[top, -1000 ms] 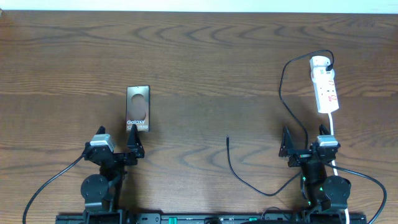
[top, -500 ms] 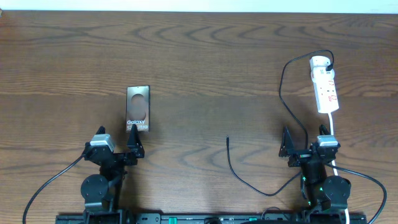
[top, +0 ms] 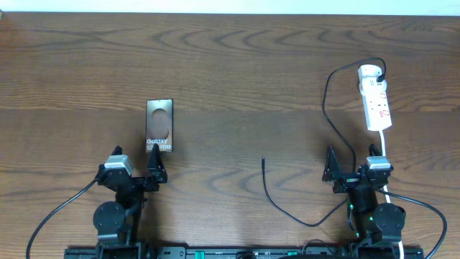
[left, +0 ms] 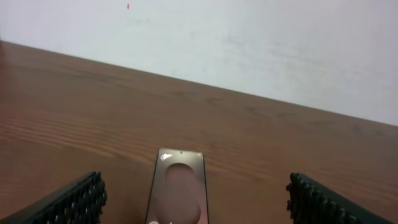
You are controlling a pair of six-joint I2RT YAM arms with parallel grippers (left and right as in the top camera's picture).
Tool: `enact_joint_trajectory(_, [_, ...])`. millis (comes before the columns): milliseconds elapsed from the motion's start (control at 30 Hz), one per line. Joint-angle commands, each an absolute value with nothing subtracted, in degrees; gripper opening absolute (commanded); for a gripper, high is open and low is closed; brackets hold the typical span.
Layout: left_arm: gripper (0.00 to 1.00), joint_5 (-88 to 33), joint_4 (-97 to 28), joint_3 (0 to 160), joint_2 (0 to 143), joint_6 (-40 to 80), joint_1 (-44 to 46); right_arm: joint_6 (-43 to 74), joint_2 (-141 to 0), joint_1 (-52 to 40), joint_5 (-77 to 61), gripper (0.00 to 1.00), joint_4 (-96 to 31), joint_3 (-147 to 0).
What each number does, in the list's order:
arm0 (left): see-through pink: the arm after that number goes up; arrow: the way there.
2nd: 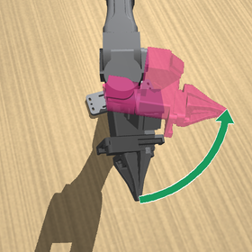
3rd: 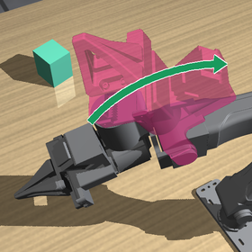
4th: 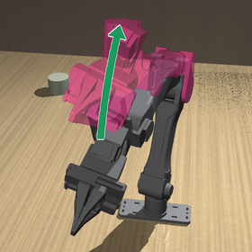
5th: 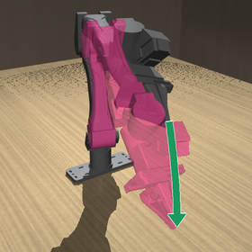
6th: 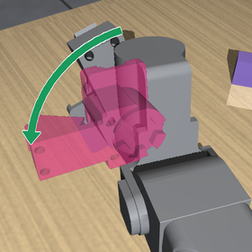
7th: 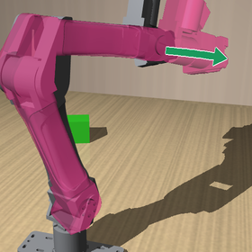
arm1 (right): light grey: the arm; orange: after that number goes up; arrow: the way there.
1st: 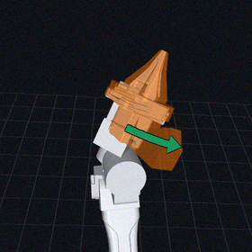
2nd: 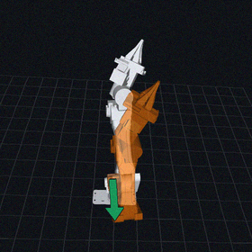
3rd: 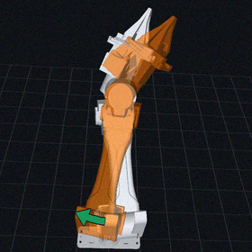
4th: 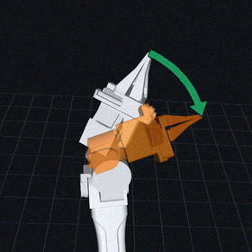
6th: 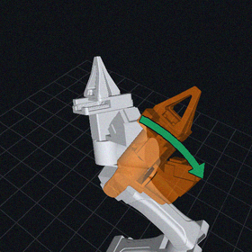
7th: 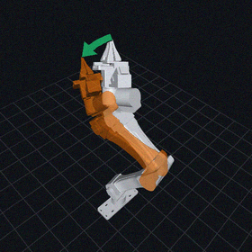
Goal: Plug charger to phone and switch on socket
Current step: 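Move the left gripper forward over the phone and lower it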
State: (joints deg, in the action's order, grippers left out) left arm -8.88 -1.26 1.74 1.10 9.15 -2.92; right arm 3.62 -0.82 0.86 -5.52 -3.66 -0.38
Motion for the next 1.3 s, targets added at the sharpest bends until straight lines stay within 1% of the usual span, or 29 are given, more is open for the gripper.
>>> enact_joint_trajectory(0, [0.92, -9.8, -1.3, 7.2, 4.1, 8.6, -3.2, 2.9, -0.3, 0.3, -5.0, 0.99, -4.0, -0.3])
enact_joint_trajectory(200, [0.92, -9.8, -3.0, 21.9, 18.9, 6.3, -3.2, 2.9, -0.3, 0.3, -5.0, 0.99, -4.0, -0.3])
enact_joint_trajectory(300, [0.92, -9.8, -7.9, 32.9, 29.2, 4.3, -3.2, 2.9, -0.3, 0.3, -5.0, 0.99, -4.0, -0.3])
enact_joint_trajectory(467, [0.93, -9.8, -24.0, 55.3, 47.5, 2.2, -3.2, 2.9, -0.3, 0.3, -5.0, 0.99, -4.0, -0.3])
enact_joint_trajectory(667, [0.92, -9.7, -47.8, 81.9, 69.8, -3.5, -3.2, 2.9, -0.3, 0.3, -5.0, 0.99, -4.0, -0.3])
enact_joint_trajectory(700, [0.93, -9.5, -53.1, 87.6, 75.8, -4.5, -3.2, 2.9, -0.3, 0.3, -5.0, 0.99, -4.0, -0.3])
enact_joint_trajectory(733, [0.92, -9.6, -55.4, 90.0, 78.7, -4.5, -3.2, 2.9, -0.3, 0.3, -5.0, 0.99, -4.0, -0.3])
enact_joint_trajectory(833, [0.92, -9.6, -59.7, 93.3, 85.1, -4.5, -3.2, 2.9, -0.3, 0.3, -5.0, 0.99, -4.0, -0.3])
enact_joint_trajectory(967, [0.93, -9.6, -62.6, 93.3, 91.0, -4.5, -3.2, 2.9, -0.3, 0.3, -5.0, 0.99, -4.0, -0.3])
enact_joint_trajectory(1267, [0.93, -9.9, -64.7, 93.2, 99.9, -4.4, -3.2, 2.9, -0.3, 0.3, -5.0, 0.99, -4.0, -0.3])
